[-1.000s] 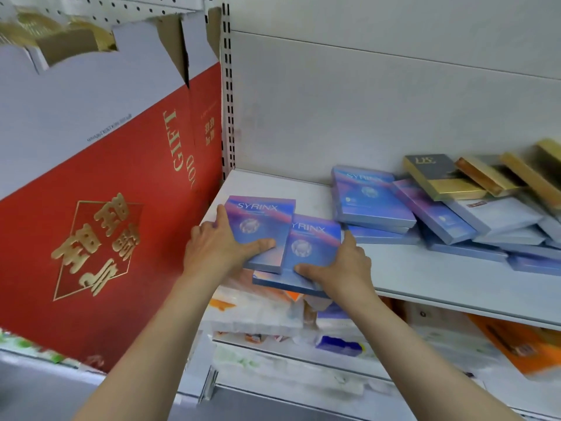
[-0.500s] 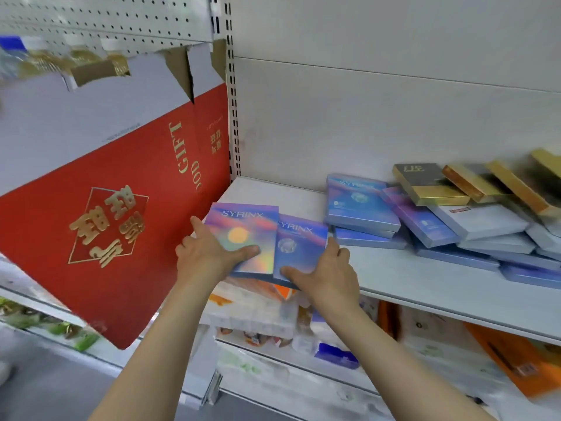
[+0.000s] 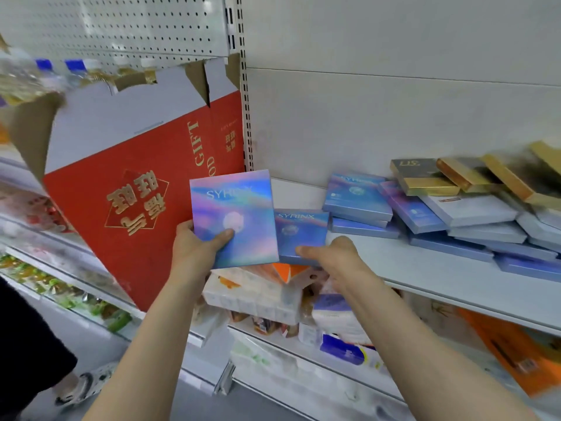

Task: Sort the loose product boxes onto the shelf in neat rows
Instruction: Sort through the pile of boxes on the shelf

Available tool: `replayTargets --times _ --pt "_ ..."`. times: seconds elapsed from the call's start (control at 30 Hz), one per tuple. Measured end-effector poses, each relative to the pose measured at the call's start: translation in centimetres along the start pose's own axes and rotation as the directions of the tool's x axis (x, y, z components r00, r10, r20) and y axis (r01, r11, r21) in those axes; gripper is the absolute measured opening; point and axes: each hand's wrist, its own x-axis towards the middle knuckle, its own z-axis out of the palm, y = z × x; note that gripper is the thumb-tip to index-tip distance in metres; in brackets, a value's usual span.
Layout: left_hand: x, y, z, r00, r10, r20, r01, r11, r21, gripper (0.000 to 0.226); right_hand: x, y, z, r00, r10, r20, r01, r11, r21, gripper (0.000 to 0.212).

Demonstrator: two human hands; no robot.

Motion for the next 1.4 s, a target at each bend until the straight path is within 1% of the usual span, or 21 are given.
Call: replayTargets --times 0.07,0.1,0.13,0.2,0.27,0.37,0.47,0.57,0.67,0.73,0.83,0.93,1.0,1.1,1.2,1.3,1.4 --pt "-2.0 1.0 0.3 0.997 0.079 0.009 -0.078 0.994 -0.071 0.057 -0.6 0.0 -1.9 0.993 0.066 0.096 -0.086 0.971 0.221 0.032" --pt "-3.1 1.5 0.5 0.993 0.121 0.010 -0.120 0.988 -0.096 0.055 -1.2 0.2 -3.0 0.992 0.069 0.107 -0.097 0.954 0.282 0.027" --pt "-4.1 2.0 0.8 0.987 0.158 0.007 -0.156 0.981 -0.115 0.053 -1.9 0.4 -4.2 0.992 0.051 0.111 -0.084 0.946 0.312 0.020" --pt "-6.0 3.1 1.4 0.978 0.210 -0.011 -0.209 0.967 -0.148 0.048 -3.6 1.3 -6.9 0.992 -0.026 0.120 -0.013 0.947 0.320 0.009" --pt "-7.8 4.3 2.3 0.973 0.229 -0.029 -0.230 0.953 -0.197 0.048 -5.3 2.0 -10.0 0.987 -0.115 0.109 0.072 0.938 0.339 0.010" --pt "-11.2 6.5 5.1 0.965 0.263 -0.001 -0.254 0.930 -0.265 0.051 -7.6 2.7 -15.6 0.974 -0.226 0.026 0.202 0.910 0.362 0.020" --pt "-15.3 8.8 9.7 0.947 0.308 0.095 -0.264 0.910 -0.319 0.043 -9.5 4.4 -21.9 0.963 -0.258 -0.075 0.266 0.880 0.393 0.031" --pt "-19.5 10.6 15.2 0.912 0.361 0.193 -0.280 0.894 -0.351 0.042 -11.3 7.1 -28.5 0.954 -0.241 -0.176 0.296 0.843 0.450 0.031" --pt "-23.9 12.0 21.0 0.870 0.387 0.305 -0.253 0.882 -0.398 0.042 -13.1 9.6 -35.0 0.927 -0.216 -0.305 0.348 0.800 0.490 0.022" --pt "-27.0 13.0 24.8 0.840 0.404 0.363 -0.243 0.877 -0.415 0.038 -14.1 11.3 -39.2 0.897 -0.196 -0.396 0.389 0.776 0.497 0.018" --pt "-31.2 14.5 30.3 0.779 0.438 0.448 -0.247 0.872 -0.423 0.035 -15.0 13.7 -44.9 0.840 -0.181 -0.512 0.449 0.761 0.467 0.021" --pt "-34.5 15.7 35.5 0.737 0.443 0.510 -0.220 0.871 -0.439 0.038 -15.3 15.9 -50.1 0.786 -0.156 -0.599 0.490 0.748 0.448 0.016" --pt "-36.7 16.6 38.9 0.711 0.442 0.547 -0.195 0.871 -0.450 0.038 -15.2 17.3 -53.3 0.756 -0.130 -0.642 0.500 0.747 0.437 0.018" --pt "-39.6 17.9 44.1 0.679 0.449 0.580 -0.170 0.865 -0.471 0.039 -14.5 19.3 -58.2 0.727 -0.102 -0.679 0.496 0.763 0.415 0.019" --pt "-41.8 19.2 49.9 0.649 0.476 0.593 -0.172 0.852 -0.495 0.035 -13.4 20.8 -63.7 0.697 -0.104 -0.709 0.506 0.772 0.384 0.024" --pt "-43.7 20.7 55.6 0.618 0.480 0.623 -0.167 0.854 -0.493 0.039 -12.0 21.5 -69.9 0.694 -0.121 -0.710 0.512 0.776 0.368 0.026" --pt "-45.3 22.5 60.9 0.631 0.460 0.625 -0.133 0.858 -0.496 0.046 -9.4 21.6 -76.0 0.700 -0.133 -0.702 0.477 0.818 0.321 0.029"
